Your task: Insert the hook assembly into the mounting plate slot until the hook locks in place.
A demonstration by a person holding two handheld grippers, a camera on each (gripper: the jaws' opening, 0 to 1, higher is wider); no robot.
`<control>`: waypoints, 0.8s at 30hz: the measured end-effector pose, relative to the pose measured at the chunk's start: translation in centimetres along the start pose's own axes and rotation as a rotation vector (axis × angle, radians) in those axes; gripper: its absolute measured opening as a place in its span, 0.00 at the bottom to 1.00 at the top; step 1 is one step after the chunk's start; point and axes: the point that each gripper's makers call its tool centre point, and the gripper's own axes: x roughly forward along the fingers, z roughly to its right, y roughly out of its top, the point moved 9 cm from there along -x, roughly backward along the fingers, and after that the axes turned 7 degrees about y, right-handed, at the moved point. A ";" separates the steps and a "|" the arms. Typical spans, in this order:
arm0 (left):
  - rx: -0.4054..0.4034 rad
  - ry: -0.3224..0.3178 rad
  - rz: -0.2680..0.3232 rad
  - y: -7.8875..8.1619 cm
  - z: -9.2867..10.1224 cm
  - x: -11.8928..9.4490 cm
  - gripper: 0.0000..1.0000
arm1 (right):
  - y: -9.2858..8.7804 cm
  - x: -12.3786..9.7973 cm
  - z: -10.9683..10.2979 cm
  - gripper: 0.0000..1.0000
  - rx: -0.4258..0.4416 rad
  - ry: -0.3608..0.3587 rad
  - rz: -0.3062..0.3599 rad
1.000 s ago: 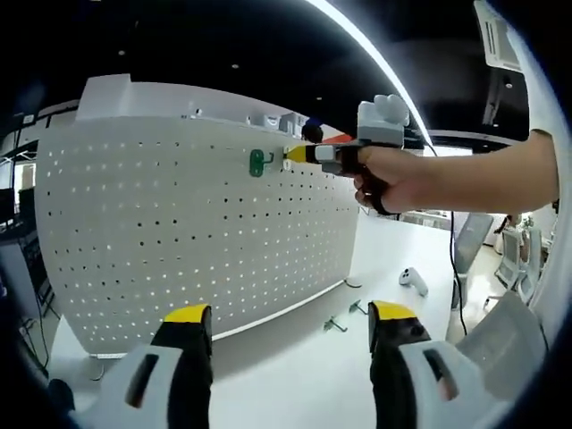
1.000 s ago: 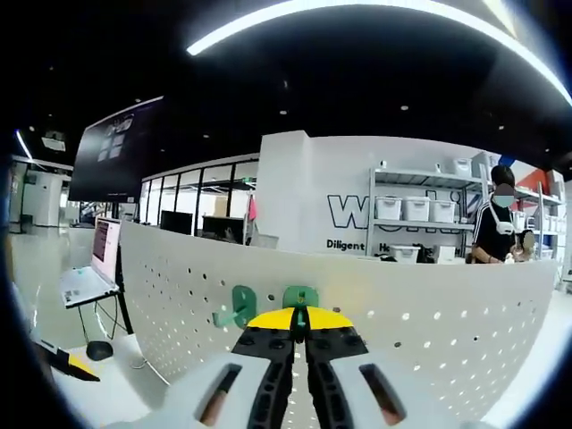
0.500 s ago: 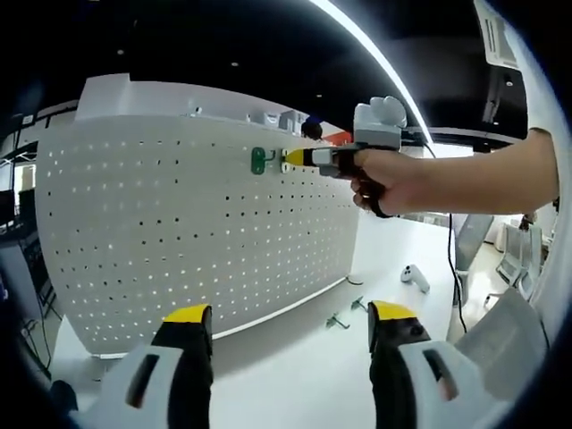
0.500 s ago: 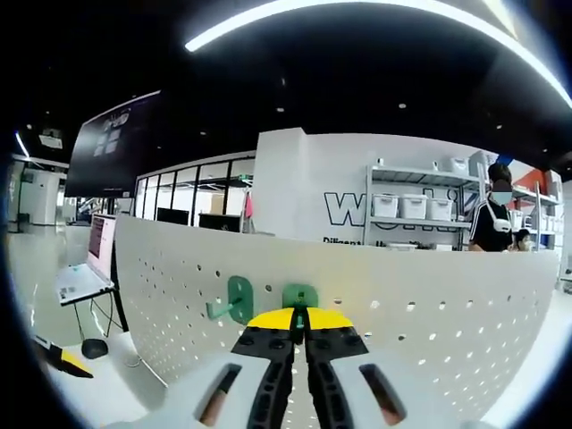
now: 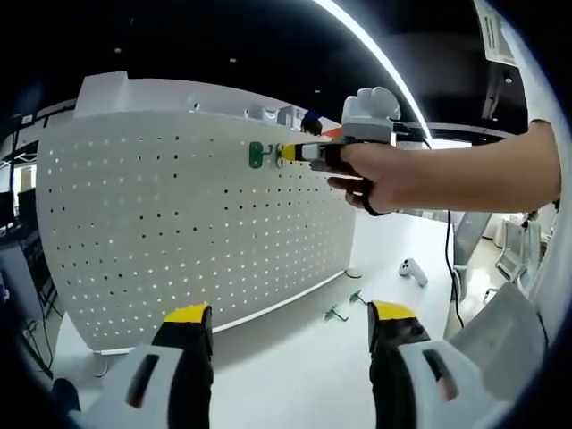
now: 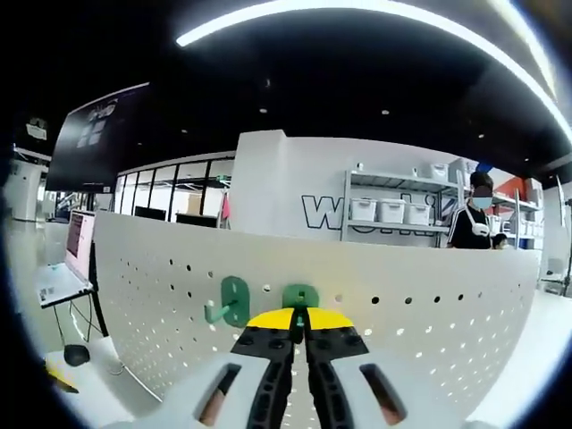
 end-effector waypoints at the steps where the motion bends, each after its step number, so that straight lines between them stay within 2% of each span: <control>1: -0.001 -0.002 -0.001 0.0 0.0 0.0 0.73 | 0.0 0.0 0.0 0.02 0.004 -0.008 -0.001; 10: -0.003 -0.010 0.004 0.2 0.0 -0.1 0.72 | -0.5 0.1 -0.4 0.02 0.042 -0.060 0.020; 24: -0.009 -0.010 0.002 -0.1 0.1 -0.2 0.71 | -0.3 0.0 -0.3 0.03 0.035 -0.040 0.006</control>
